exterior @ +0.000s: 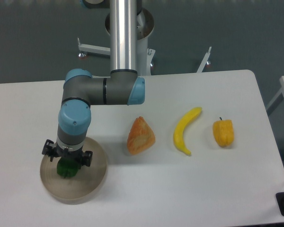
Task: Pick up the green pepper from the plate
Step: 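Lift the green pepper up off the plate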
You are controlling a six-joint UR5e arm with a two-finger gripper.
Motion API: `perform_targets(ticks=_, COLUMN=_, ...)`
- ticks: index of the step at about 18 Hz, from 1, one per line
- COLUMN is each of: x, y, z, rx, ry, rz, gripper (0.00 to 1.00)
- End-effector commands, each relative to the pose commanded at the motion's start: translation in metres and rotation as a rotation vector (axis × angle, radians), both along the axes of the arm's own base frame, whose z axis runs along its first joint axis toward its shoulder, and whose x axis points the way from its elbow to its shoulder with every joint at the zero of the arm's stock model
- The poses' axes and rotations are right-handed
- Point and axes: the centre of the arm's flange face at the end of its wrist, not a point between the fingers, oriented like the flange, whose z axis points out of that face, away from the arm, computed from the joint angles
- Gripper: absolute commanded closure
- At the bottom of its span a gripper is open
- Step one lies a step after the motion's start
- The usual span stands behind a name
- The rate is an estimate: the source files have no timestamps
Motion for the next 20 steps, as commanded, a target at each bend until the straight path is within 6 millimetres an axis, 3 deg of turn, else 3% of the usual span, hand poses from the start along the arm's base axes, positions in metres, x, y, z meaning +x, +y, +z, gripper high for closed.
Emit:
perform_targets(ticks=2, x=-0.003, y=-0.001, z=0.001, rx=-0.006, ry=0.035, rz=-0.002, gripper=0.79)
perform_targets(ticks=3, x=-0.004, y=-0.002, z=0.004, rx=-0.004, ry=0.047, rz=-0.001, gripper=0.95)
perform_targets(ticks=4, x=-0.006, y=-0.002, z=0.008, rx=0.000, ry=0.055, rz=-0.001, gripper=1.00)
perform_targets(ticks=9, x=-0.022, y=-0.011, z=0.056, rx=0.056, ry=0.131, rz=-0.050, gripper=1.00)
perform_targets(ticks=11, x=-0.055, y=-0.020, z=0.080, rx=0.096, ry=0.156, rz=-0.034, gripper=1.00)
perform_targets(ticks=13, x=-0.072, y=-0.025, z=0.093, rx=0.111, ry=0.205, rz=-0.098, gripper=1.00)
perform_targets(ticks=15, x=-0.109, y=-0.040, z=0.118, rx=0.132, ry=0.259, rz=-0.124, gripper=1.00)
perform_targets(ticks=20, x=-0.183, y=-0.068, z=0.135, rx=0.147, ry=0.317, rz=-0.222, gripper=1.00)
